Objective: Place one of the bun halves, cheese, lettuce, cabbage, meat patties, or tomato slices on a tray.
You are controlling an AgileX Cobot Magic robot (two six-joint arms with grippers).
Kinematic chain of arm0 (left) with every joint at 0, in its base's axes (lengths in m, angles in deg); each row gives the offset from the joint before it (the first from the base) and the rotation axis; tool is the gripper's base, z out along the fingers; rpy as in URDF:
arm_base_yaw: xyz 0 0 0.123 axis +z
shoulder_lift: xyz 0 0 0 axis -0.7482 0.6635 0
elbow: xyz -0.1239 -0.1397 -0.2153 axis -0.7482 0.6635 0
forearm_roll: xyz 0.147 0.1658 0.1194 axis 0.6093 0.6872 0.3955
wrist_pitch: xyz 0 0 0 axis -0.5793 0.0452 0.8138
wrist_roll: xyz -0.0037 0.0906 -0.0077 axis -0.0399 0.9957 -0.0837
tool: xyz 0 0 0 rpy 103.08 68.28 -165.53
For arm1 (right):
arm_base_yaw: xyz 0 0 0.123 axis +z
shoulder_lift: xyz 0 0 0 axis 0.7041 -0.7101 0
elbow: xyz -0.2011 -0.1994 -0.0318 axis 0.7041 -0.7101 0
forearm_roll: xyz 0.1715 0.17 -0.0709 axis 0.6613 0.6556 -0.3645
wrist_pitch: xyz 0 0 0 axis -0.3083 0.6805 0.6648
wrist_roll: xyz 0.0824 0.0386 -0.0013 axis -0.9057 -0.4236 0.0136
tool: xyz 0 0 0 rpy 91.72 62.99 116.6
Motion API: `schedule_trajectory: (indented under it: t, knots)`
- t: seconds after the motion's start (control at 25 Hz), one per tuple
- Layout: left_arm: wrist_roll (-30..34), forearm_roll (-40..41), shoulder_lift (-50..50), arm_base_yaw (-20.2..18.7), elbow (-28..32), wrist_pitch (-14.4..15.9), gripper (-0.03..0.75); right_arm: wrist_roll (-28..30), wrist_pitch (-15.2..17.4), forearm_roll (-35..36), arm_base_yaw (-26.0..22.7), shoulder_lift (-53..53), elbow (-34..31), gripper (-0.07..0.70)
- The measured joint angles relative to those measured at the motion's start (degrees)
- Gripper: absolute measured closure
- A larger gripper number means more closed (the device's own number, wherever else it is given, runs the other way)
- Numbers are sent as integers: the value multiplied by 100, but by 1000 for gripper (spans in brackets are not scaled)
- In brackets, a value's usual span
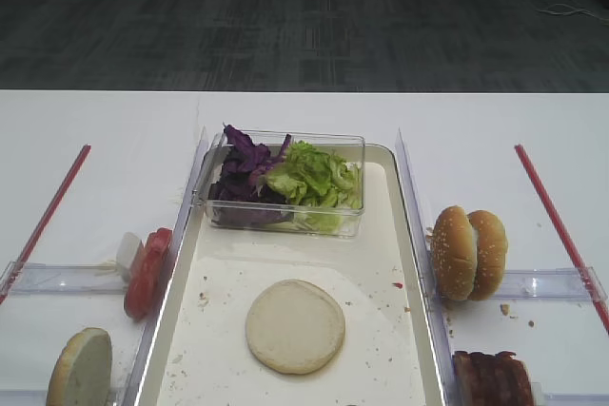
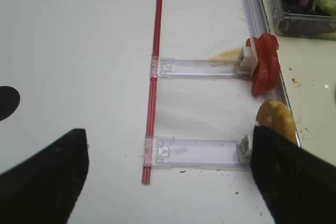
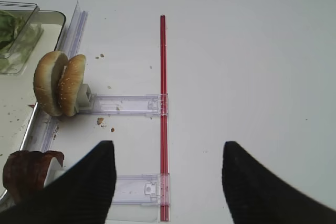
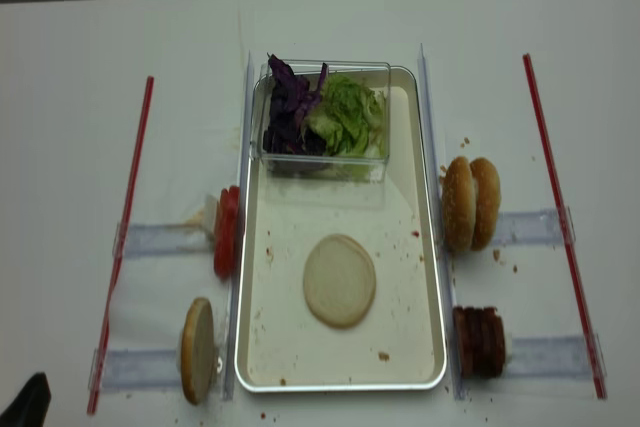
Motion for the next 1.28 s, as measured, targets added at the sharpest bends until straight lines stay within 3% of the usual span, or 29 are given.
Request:
schedule_trajectory:
  t: [1.28]
  knots:
    - [30, -46, 0, 25, 1, -35, 102, 0, 10, 0, 0, 0, 0, 150]
